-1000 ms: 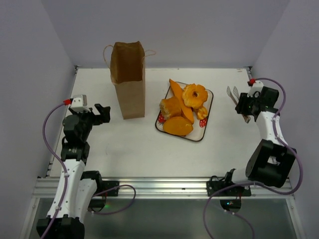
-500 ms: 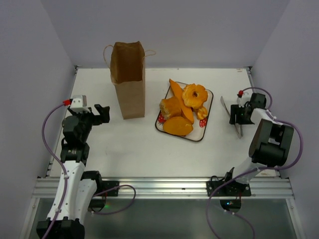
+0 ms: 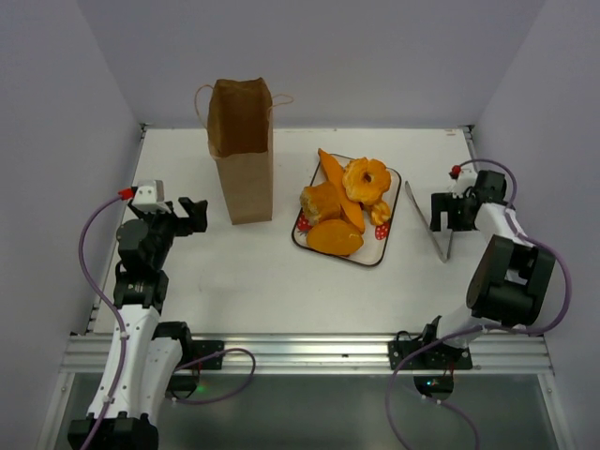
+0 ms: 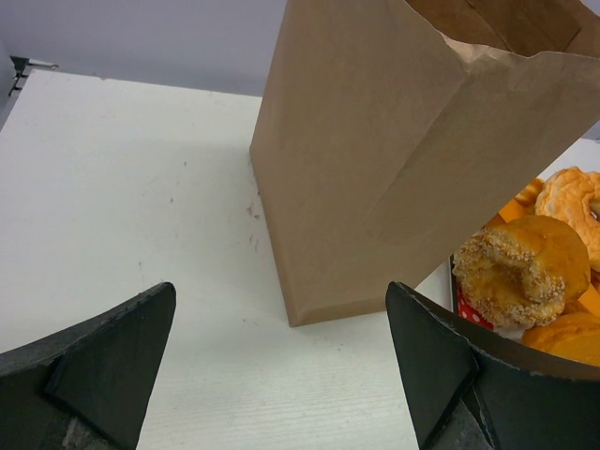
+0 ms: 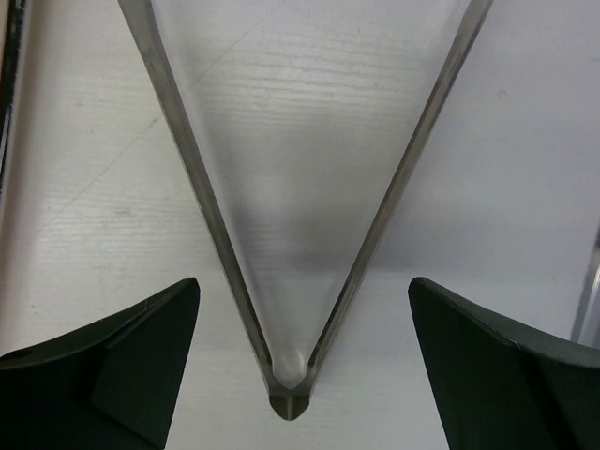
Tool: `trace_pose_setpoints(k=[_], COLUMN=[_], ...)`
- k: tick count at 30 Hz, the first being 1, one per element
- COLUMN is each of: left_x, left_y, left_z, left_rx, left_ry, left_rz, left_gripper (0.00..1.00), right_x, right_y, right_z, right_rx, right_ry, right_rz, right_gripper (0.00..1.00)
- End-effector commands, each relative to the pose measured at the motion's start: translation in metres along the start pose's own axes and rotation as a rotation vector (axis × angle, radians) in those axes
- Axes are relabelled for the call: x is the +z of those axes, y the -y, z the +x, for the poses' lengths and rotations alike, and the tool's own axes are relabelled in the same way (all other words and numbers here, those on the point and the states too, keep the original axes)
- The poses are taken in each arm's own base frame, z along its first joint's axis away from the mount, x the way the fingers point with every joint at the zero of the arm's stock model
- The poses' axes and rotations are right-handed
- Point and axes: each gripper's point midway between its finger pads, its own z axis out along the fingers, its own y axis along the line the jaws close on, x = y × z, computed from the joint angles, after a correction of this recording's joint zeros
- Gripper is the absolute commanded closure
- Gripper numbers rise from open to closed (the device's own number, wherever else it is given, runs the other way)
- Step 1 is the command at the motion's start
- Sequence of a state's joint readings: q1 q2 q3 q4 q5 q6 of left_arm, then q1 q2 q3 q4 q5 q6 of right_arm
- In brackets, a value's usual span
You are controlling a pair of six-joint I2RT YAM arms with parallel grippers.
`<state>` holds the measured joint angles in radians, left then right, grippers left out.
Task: Take the fake bread out of the paper bag
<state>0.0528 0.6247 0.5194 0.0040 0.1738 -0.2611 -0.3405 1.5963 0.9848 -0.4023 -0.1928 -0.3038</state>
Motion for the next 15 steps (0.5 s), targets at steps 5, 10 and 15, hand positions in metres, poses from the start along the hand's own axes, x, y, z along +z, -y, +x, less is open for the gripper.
trace_pose_setpoints(k=[5,10,15], left_x=[-0.002,-0.001,0.001], left_y=[0.002,0.003,0.001], left_z=[-0.011,-0.011,-0.009], left_rx=[0.041,0.043,0.043], left_ry=[0.029,0.029,0.02], left_rz=[0.008,0.009,0.006], left_gripper=[0.02,0.02,0.02], right_x=[-0.09,-0.144,-0.165], right_y=[0.007,-0.001,-0.016], right_z=[-0.06,-0.074,-0.066], right_rx=[-0.008,0.059,0.152], right_ry=[0.251,0.377,0.413], right_rz=[0.119,0.151,0.117], right_gripper=[0.01,0.01,0.01])
